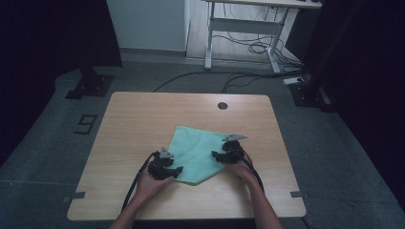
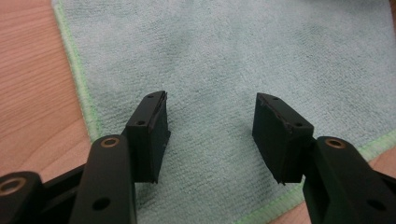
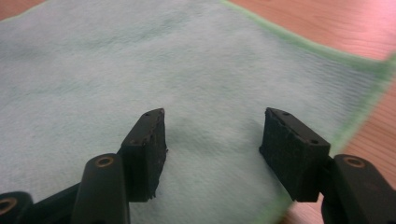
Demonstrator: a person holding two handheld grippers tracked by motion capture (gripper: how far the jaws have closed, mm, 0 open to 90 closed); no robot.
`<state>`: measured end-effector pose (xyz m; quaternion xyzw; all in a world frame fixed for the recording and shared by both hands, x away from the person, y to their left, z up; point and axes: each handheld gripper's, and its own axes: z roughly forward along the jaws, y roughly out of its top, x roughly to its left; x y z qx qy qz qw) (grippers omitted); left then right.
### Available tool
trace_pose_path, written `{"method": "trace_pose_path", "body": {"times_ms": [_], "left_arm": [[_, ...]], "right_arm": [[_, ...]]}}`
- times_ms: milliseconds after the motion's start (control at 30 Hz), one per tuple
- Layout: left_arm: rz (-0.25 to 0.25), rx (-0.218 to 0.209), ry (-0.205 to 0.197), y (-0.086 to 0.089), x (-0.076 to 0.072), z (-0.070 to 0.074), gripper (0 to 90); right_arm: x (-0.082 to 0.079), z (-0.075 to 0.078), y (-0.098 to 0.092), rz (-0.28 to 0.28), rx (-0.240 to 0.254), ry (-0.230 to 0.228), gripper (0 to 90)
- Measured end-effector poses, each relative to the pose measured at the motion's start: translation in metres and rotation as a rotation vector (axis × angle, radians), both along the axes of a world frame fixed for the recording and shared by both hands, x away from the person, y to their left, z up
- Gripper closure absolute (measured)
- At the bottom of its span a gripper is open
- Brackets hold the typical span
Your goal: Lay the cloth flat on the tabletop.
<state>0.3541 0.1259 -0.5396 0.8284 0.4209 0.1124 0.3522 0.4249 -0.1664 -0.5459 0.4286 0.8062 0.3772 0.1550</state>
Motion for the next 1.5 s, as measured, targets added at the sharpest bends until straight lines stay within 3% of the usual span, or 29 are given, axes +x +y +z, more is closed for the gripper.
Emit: {"method": "trace_pose_path", "body": {"times_ms": [267, 367, 567, 833, 1067, 1200, 1400, 1500], "left_arm": [[0.015, -0.032, -0.006, 0.003, -0.001, -0.002, 48.1], [0.017, -0.023, -0.012, 0.002, -0.002, -0.002, 47.9], [0.019, -0.022, -0.01, 0.002, -0.002, -0.002, 47.9], [0.016, -0.022, -0.011, 0.002, -0.002, -0.002, 47.9], [0.014, -0.018, -0.016, 0.002, -0.002, -0.002, 46.9], [0.01, -0.009, -0.027, 0.0, -0.003, -0.003, 46.4], [0.008, -0.005, -0.028, 0.0, -0.003, -0.003, 45.5], [0.009, -0.012, -0.024, 0.0, -0.003, -0.003, 45.5]], "right_arm": [[-0.045, 0.012, -0.03, -0.007, 0.062, -0.054, 38.7], [-0.063, 0.008, -0.036, 0.009, 0.051, -0.046, 37.5], [-0.078, -0.002, -0.032, 0.051, 0.063, -0.009, 36.9], [-0.072, -0.005, -0.012, 0.071, 0.056, -0.008, 42.1], [-0.067, -0.003, 0.005, 0.076, 0.046, -0.009, 70.3], [-0.067, 0.008, 0.011, 0.102, 0.073, 0.006, 77.4], [-0.071, 0.032, 0.013, 0.129, 0.127, -0.041, 79.6], [-0.063, 0.041, 0.021, 0.13, 0.136, -0.059, 81.7]]}}
